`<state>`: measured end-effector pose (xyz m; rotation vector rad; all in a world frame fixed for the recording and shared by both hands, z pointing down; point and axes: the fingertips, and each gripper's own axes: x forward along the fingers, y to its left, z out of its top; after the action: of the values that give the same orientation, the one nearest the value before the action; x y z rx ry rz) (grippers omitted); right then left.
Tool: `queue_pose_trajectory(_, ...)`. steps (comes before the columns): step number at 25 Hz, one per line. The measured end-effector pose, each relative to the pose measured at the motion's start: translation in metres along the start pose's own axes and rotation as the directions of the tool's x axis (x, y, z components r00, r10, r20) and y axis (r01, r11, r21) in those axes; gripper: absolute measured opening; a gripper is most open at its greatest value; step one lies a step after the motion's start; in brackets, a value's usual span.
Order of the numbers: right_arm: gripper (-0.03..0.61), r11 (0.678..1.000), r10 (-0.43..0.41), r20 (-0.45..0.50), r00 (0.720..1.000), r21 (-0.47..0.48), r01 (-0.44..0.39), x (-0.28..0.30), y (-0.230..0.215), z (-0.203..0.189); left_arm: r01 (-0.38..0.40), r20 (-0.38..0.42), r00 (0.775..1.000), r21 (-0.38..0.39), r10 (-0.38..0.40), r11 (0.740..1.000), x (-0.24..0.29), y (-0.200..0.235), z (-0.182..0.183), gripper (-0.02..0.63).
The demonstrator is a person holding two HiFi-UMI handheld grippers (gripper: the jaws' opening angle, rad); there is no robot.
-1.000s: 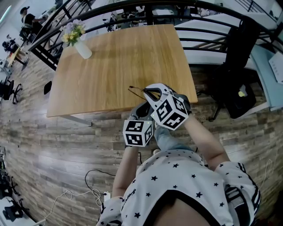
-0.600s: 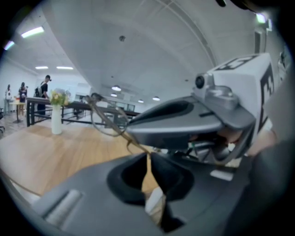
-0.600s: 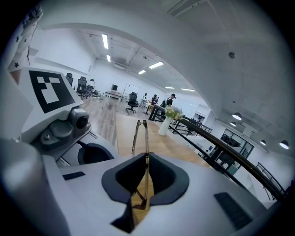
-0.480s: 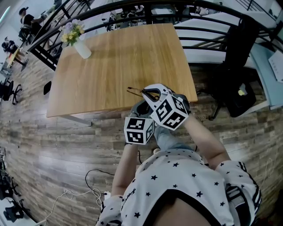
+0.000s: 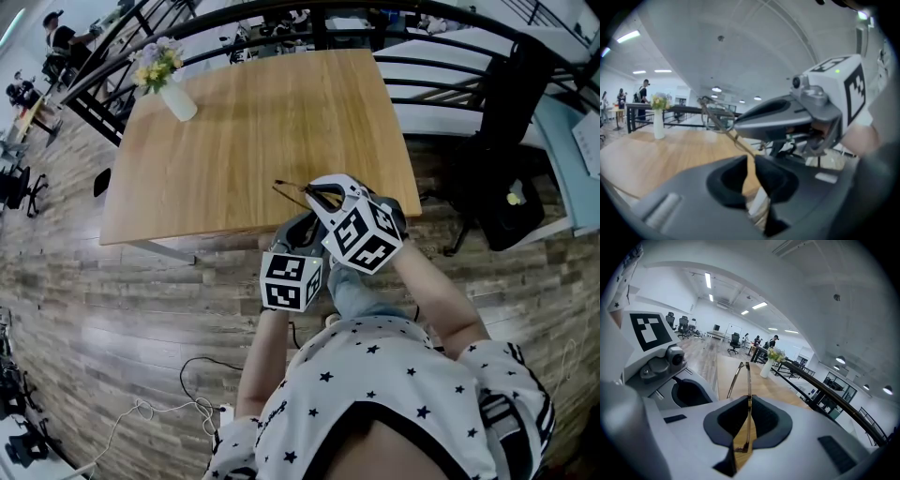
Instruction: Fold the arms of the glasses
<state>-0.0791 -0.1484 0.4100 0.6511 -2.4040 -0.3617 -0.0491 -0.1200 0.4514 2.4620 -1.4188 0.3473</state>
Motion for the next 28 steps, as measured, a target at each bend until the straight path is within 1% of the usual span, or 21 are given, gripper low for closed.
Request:
queue_pose_trajectory(12, 0.020, 0.999, -0.039, -0.017, 0.999, 0.022, 0.039, -0.003, -0.020, -0.011, -0.002, -0.002, 1.000, -0.018, 0.002, 1.000, -0.008, 0.005, -0.005, 0.060)
queue_pose_trajectory(21, 0.020, 0.997, -0.065, -0.028, 0.997, 0.033, 0.066, -0.005, -0.032, -0.018, -0.026, 0.009, 1.000, -0.032, 0.027, 0.999, -0.018, 0.012, -0.005, 0.061)
queue_pose_trajectory(28, 0.020, 0.995, -0.090, -0.034, 0.995, 0.044, 0.092, -0.007, -0.040, -0.023, -0.051, 0.016, 0.998, -0.074, 0.052, 0.996, -0.023, 0.019, -0.014, 0.081)
